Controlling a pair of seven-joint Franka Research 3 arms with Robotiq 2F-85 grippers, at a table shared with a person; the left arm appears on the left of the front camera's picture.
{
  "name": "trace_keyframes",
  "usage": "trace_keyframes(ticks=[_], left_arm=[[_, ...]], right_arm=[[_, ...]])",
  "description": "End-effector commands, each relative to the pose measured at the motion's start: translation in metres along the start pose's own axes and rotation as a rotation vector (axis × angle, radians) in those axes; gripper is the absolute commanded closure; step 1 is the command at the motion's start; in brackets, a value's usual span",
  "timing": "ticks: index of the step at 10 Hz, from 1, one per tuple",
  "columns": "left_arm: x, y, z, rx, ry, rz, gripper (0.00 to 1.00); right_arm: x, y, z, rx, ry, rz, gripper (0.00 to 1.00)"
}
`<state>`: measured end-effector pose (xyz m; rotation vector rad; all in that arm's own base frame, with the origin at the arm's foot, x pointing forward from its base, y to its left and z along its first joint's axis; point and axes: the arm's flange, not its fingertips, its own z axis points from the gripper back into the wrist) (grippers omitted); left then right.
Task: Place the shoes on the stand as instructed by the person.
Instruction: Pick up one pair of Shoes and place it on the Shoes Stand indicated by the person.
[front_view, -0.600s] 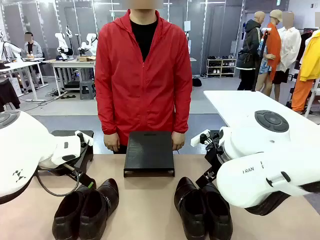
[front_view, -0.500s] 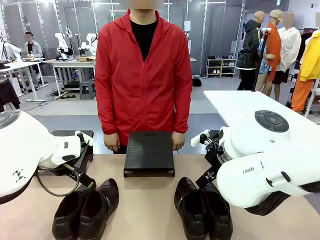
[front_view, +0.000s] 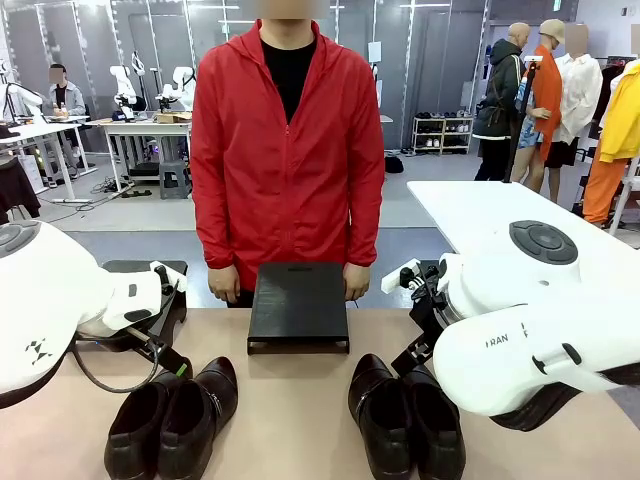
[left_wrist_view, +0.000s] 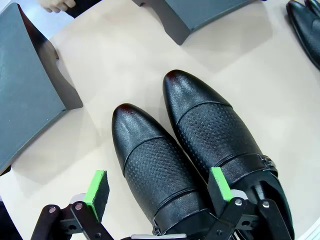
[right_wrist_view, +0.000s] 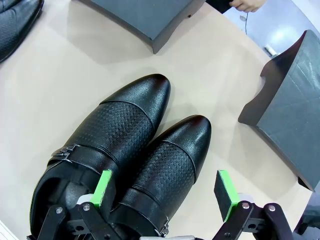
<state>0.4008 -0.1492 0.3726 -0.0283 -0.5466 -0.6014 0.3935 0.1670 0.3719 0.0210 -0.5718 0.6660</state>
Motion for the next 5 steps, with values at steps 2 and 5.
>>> trace_keyframes(ticks=[2,5], left_arm=[[0.0000,0.0000,0.0000,0.000,0.000,0.000,0.00],[0.0000,0.0000,0.0000,0.000,0.000,0.000,0.00]], right_arm=[[0.0000,-0.0001,0.0000,0.000,0.000,-0.002,0.00],[0.0000,-0.0001,0.0000,0.000,0.000,-0.002,0.00]])
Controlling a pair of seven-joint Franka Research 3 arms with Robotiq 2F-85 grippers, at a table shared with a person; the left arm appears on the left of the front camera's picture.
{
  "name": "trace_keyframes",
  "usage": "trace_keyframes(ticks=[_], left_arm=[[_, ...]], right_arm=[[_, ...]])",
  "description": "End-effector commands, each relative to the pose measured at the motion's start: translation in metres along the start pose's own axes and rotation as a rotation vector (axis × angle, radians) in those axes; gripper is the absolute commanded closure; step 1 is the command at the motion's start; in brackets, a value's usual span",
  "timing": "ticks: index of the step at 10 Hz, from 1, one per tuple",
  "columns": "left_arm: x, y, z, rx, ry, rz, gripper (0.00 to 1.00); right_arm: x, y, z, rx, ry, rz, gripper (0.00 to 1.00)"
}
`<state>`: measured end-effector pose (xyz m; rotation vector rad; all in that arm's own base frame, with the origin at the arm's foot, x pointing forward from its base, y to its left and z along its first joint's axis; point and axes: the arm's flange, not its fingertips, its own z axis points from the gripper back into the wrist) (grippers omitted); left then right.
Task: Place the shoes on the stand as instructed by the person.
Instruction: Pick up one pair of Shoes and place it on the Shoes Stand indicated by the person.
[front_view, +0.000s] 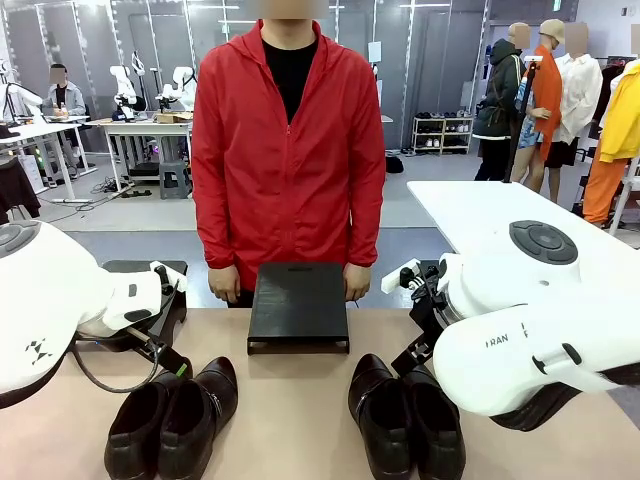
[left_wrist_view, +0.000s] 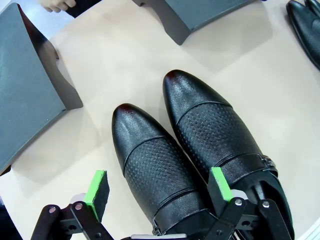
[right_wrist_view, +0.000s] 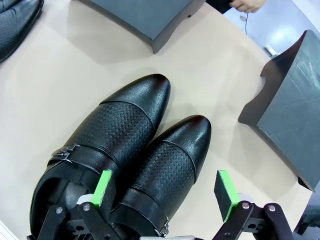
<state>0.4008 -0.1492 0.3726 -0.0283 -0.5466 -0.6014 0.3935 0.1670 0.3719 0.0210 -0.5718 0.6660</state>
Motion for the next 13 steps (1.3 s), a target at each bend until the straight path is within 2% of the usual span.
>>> trace_keyframes(ticks=[1,2,4,6,7,8,10,11,12,13], left_arm=[[0.000,0.000,0.000,0.000,0.000,0.000,0.00],[0.006,0.003,0.015,0.013,0.004,-0.059,0.00],[0.016,0.012,0.057,-0.036,-0.014,-0.049,0.00],[0.017,0.028,0.102,-0.224,-0.053,0.000,0.00],[0.011,0.036,0.123,-0.343,-0.065,0.006,0.00],[0.001,0.049,0.146,-0.505,-0.113,0.032,0.00],[-0.029,0.085,0.177,-0.672,-0.221,0.105,0.00],[-0.052,0.107,0.188,-0.714,-0.243,0.136,0.00],[-0.083,0.132,0.203,-0.812,-0.319,0.195,0.00],[-0.109,0.151,0.211,-0.873,-0.383,0.236,0.00]], right_arm=[[0.000,0.000,0.000,0.000,0.000,0.000,0.00],[0.008,0.001,0.011,0.122,0.017,0.016,0.00],[0.026,-0.007,0.054,0.069,-0.018,0.006,0.00],[0.033,-0.023,0.096,0.151,-0.025,-0.056,0.00],[0.031,-0.035,0.115,0.174,-0.023,-0.073,0.00],[0.027,-0.051,0.139,0.248,-0.042,-0.121,0.00],[0.005,-0.091,0.181,0.412,-0.110,-0.248,0.00],[-0.015,-0.117,0.200,0.509,-0.135,-0.327,0.00],[-0.049,-0.151,0.217,0.533,-0.190,-0.426,0.00],[-0.086,-0.182,0.228,0.651,-0.236,-0.477,0.00]])
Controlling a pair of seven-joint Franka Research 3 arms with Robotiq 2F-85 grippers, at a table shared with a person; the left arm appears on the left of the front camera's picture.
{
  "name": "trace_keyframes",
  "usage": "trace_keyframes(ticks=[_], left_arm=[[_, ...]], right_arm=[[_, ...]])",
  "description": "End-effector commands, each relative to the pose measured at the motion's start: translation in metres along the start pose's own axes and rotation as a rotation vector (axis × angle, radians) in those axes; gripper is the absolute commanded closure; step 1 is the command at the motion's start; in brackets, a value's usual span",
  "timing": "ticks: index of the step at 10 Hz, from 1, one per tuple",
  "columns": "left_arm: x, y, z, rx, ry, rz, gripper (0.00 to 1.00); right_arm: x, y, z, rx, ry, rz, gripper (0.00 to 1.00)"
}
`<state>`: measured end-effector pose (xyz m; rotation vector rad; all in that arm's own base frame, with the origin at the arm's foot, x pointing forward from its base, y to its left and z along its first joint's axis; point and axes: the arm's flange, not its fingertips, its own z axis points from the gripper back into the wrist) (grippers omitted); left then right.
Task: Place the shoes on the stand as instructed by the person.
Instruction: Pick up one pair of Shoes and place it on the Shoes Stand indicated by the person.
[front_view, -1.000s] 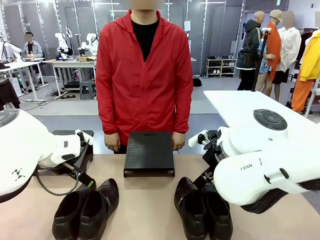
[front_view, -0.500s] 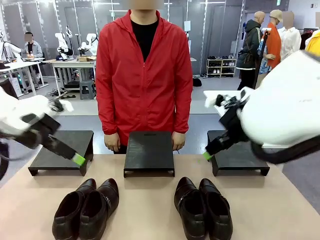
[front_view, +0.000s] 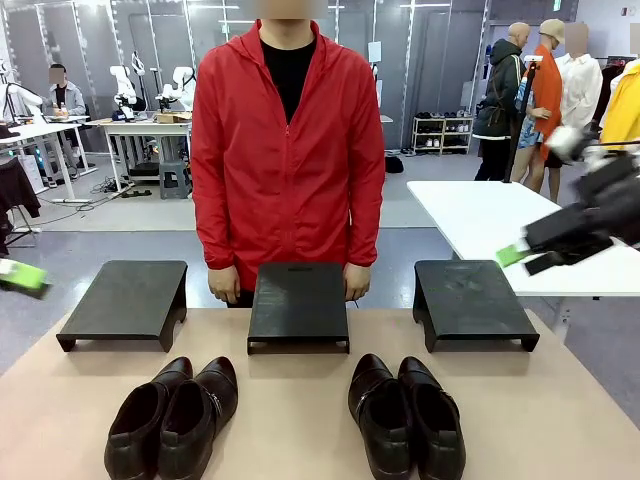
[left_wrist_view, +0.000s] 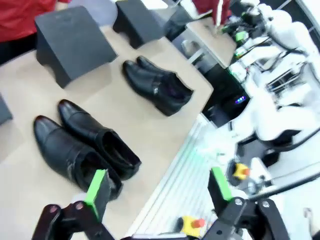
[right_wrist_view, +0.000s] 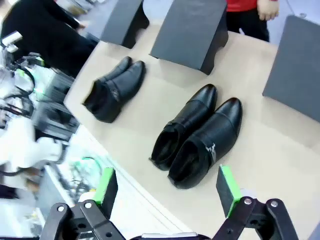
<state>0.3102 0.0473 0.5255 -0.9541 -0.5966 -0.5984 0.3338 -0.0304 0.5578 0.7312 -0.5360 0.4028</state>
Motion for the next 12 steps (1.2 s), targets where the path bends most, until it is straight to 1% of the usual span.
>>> trace_keyframes(ticks=[1,2,3,5,6,7,9,10,12], left_arm=[[-0.028,0.020,0.043,-0.100,-0.095,0.063,0.00],[-0.044,0.028,0.066,-0.111,-0.162,0.108,0.00],[-0.064,0.029,0.089,-0.114,-0.238,0.127,0.00],[-0.087,0.037,0.118,-0.093,-0.292,0.214,0.00],[-0.090,0.038,0.124,-0.079,-0.300,0.248,0.00],[-0.089,0.036,0.127,-0.062,-0.290,0.255,0.00],[-0.085,0.036,0.128,-0.050,-0.287,0.254,0.00],[-0.098,0.040,0.129,-0.058,-0.306,0.278,0.00],[-0.098,0.040,0.129,-0.058,-0.306,0.278,0.00]], right_arm=[[-0.033,-0.063,0.055,0.153,-0.071,-0.112,0.00],[-0.058,-0.093,0.081,0.220,-0.100,-0.131,0.00],[-0.089,-0.122,0.101,0.246,-0.161,-0.188,0.00],[-0.134,-0.160,0.120,0.303,-0.264,-0.237,0.00],[-0.148,-0.170,0.122,0.322,-0.289,-0.233,0.00],[-0.157,-0.177,0.120,0.331,-0.304,-0.241,0.00],[-0.156,-0.181,0.114,0.332,-0.330,-0.217,0.00],[-0.169,-0.178,0.119,0.323,-0.316,-0.269,0.00],[-0.169,-0.178,0.119,0.323,-0.316,-0.269,0.00]])
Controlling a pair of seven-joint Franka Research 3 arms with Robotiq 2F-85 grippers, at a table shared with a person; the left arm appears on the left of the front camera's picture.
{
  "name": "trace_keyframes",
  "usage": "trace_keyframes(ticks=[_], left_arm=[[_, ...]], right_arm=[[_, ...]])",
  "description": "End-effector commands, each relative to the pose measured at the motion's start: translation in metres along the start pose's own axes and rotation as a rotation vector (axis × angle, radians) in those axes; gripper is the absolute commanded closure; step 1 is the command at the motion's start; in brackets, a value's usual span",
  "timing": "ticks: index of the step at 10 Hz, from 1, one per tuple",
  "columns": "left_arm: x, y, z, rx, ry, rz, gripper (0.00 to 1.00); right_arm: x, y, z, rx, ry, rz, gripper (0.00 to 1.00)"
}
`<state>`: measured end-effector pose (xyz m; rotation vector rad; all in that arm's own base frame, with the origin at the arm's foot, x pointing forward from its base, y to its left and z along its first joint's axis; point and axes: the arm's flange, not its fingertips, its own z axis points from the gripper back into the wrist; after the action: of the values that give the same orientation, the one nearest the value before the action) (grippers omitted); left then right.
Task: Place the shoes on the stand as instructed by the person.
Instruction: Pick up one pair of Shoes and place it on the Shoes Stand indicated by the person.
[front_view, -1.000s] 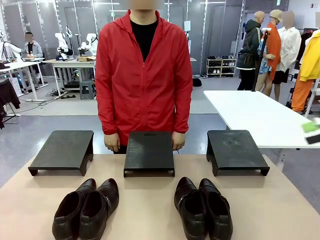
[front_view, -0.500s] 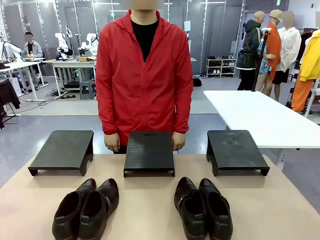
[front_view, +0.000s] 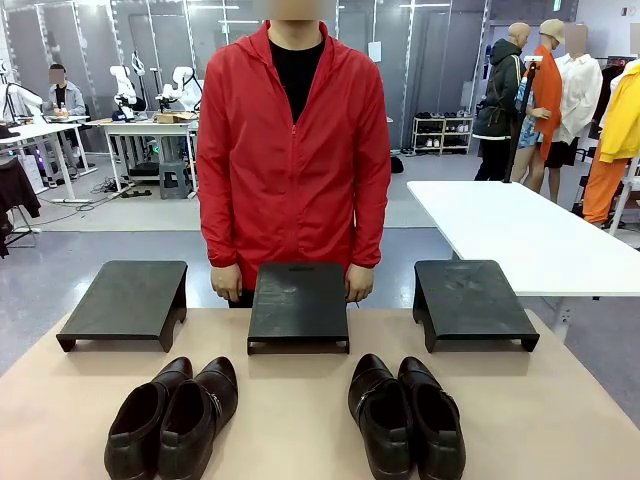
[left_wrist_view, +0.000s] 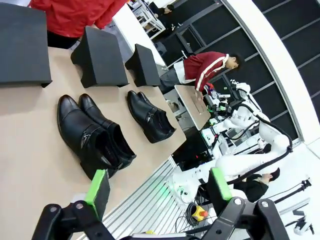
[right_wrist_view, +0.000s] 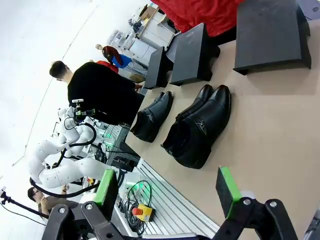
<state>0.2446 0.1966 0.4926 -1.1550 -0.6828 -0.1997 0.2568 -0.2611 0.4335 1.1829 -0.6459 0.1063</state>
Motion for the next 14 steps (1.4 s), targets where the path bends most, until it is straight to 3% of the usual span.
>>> trace_keyframes(ticks=[1,14], left_arm=[[0.0002,0.0001,0.0010,-0.023,-0.010,-0.024,0.00],[0.0002,0.0001,0.0010,-0.023,-0.010,-0.024,0.00]], right_arm=[[0.0021,0.0058,0.0041,-0.001,-0.008,0.023,0.00],[0.0021,0.0058,0.0041,-0.001,-0.008,0.023,0.00]])
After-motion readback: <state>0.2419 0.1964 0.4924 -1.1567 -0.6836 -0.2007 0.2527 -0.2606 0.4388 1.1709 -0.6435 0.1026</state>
